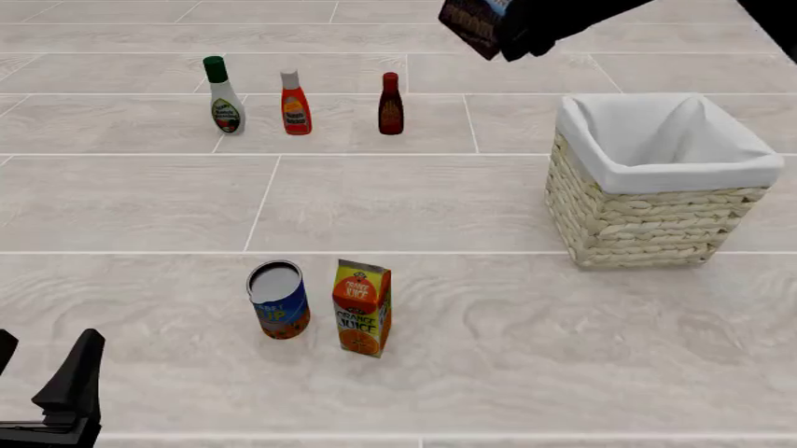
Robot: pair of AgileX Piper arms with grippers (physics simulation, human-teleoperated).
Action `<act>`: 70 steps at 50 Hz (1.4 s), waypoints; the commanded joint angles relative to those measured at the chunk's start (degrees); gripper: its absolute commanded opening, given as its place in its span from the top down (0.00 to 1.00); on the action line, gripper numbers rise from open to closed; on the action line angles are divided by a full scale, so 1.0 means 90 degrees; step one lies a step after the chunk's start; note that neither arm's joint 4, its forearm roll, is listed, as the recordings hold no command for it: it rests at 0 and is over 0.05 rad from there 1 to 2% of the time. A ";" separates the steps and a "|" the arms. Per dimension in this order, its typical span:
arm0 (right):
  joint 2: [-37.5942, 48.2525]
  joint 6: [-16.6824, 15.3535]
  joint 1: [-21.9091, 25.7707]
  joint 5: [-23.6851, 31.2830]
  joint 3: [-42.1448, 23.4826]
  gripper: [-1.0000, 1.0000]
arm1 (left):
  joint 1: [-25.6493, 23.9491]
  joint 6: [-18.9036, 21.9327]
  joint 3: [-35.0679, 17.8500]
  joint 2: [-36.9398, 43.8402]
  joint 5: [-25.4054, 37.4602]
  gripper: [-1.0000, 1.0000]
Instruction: Pick the chocolate pudding and place it in the basket.
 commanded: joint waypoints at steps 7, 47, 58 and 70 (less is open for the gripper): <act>-0.0152 0.0623 -0.0448 0.0851 -0.0841 1.00 | -0.0046 -0.0002 -0.0014 -0.0012 0.0025 0.00; -0.0828 0.1148 -0.2078 0.1461 -0.0358 1.00 | -0.0047 0.0001 -0.0014 -0.0011 0.0026 0.00; -0.0801 0.1183 -0.2343 0.1449 -0.0263 1.00 | -0.0046 0.0000 -0.0014 -0.0012 0.0025 0.00; -0.0741 0.1134 -0.2634 0.1285 -0.0041 1.00 | -0.0047 -0.0002 -0.0014 -0.0011 0.0025 0.00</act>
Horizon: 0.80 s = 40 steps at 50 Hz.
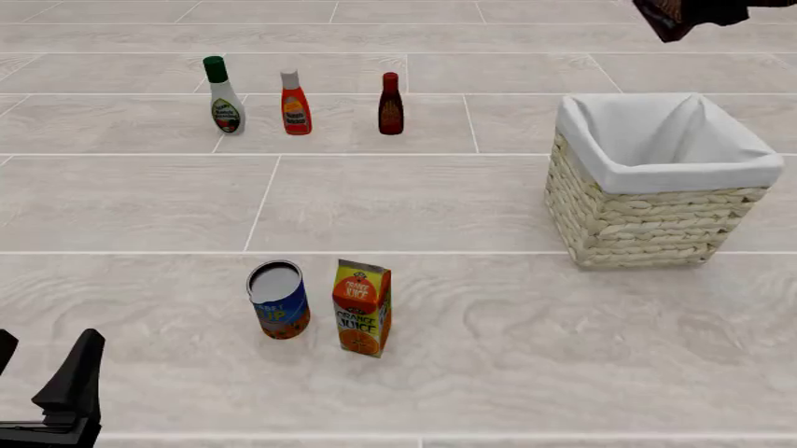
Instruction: Pick the chocolate pudding and place it in the basket.
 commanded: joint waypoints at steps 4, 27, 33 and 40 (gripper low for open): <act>0.0007 0.0073 -0.0357 -0.0122 0.0209 1.00 | -0.0045 -0.0001 -0.0014 -0.0011 0.0026 0.00; 0.0329 -0.0003 -0.0697 -0.0565 0.0721 1.00 | -0.0046 -0.0001 -0.0014 -0.0011 0.0025 0.00; 0.0507 0.0004 -0.0747 -0.0634 0.0695 1.00 | -0.0046 -0.0001 -0.0014 -0.0013 0.0025 0.00; 0.0725 -0.0096 -0.0805 -0.0564 0.0550 1.00 | -0.0045 -0.0001 -0.0014 -0.0012 0.0025 0.00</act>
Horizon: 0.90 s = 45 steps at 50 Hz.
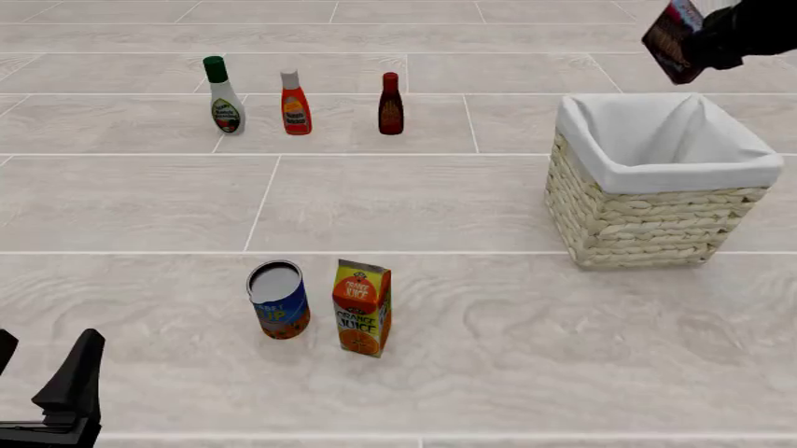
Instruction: Pick the chocolate pudding and place it in the basket.
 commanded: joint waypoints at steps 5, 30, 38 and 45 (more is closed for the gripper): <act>0.0413 -0.0139 -0.0184 0.0205 -0.0364 1.00 | -0.0046 -0.0002 -0.0014 -0.0011 0.0026 0.00; 0.1312 -0.0683 -0.0375 0.0846 -0.1368 1.00 | -0.0045 0.0000 -0.0014 -0.0011 0.0026 0.00; 0.1495 -0.0797 -0.0442 0.0845 -0.1449 1.00 | -0.0047 0.0000 -0.0014 -0.0010 0.0026 0.00; 0.1688 -0.0828 -0.0428 0.0847 -0.1548 1.00 | -0.0047 0.0000 -0.0014 -0.0011 0.0025 0.00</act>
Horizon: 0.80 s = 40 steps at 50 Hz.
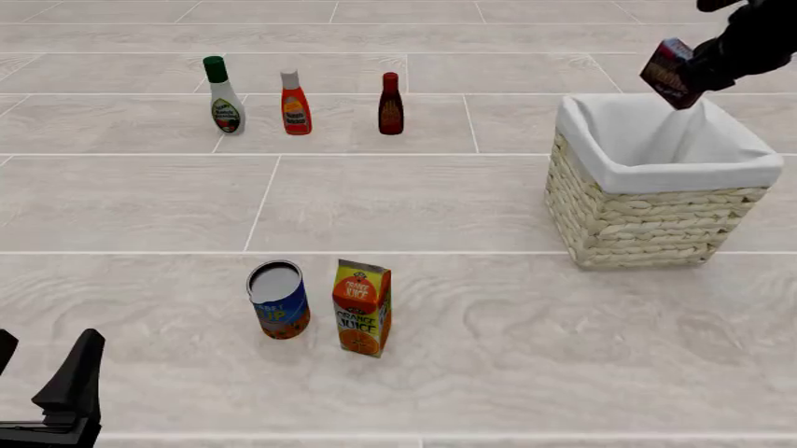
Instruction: Pick the chocolate pudding and place it in the basket.
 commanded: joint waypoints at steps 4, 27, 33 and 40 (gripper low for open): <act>0.0317 -0.0047 -0.0031 0.0073 -0.0241 1.00 | -0.0046 -0.0001 -0.0014 -0.0012 0.0025 0.00; 0.0712 -0.0121 -0.0089 0.0074 -0.0491 1.00 | -0.0046 0.0000 -0.0014 -0.0011 0.0025 0.00; 0.0822 -0.0121 -0.0081 0.0074 -0.0583 1.00 | -0.0047 -0.0001 -0.0014 -0.0012 0.0025 0.00; 0.0940 -0.0159 -0.0093 0.0075 -0.0597 1.00 | -0.0047 0.0000 -0.0014 -0.0012 0.0025 0.00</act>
